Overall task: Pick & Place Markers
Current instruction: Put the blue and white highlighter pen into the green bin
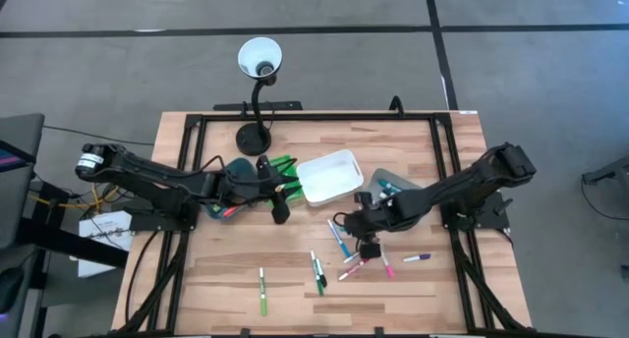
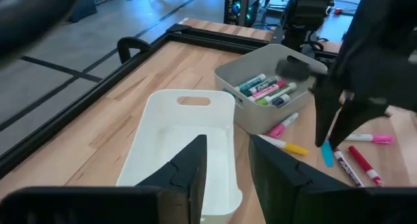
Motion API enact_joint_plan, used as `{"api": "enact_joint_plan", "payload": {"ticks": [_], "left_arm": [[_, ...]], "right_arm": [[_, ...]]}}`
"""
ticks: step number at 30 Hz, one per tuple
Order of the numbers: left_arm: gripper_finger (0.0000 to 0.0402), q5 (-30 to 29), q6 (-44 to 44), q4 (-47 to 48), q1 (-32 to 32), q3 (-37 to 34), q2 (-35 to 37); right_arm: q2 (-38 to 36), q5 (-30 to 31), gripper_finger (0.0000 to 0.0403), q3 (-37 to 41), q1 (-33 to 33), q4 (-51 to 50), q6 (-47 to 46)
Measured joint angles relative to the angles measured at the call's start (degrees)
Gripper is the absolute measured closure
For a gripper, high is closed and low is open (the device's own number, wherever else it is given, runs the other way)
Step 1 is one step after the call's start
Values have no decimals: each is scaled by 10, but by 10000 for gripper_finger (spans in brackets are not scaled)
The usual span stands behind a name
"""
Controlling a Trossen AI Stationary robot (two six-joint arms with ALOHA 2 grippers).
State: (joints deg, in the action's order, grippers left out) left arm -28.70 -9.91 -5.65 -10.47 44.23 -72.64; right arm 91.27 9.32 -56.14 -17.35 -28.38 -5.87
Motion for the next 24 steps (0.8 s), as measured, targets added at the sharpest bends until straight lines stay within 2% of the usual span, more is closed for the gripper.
{"api": "enact_joint_plan", "payload": {"ticks": [4, 7, 12, 15, 20, 24], "left_arm": [[292, 1, 0, -7, -9, 0, 3], [298, 3, 10, -13, -25, 0, 23], [308, 3, 40, -16, -63, 0, 88], [311, 2, 51, -16, -90, 0, 116], [311, 3, 78, -12, -121, -9, 126], [311, -12, 82, -17, -120, -10, 126]], "right_arm": [[-13, 88, 367, -36, 7, 30, 63], [-13, 161, 378, -53, 29, 125, 92], [36, 153, 372, -54, 91, 414, 105], [85, 88, 367, -66, 126, 520, 105], [185, 70, 375, -149, 157, 487, 98], [256, 70, 370, -234, 173, 376, 49]]}}
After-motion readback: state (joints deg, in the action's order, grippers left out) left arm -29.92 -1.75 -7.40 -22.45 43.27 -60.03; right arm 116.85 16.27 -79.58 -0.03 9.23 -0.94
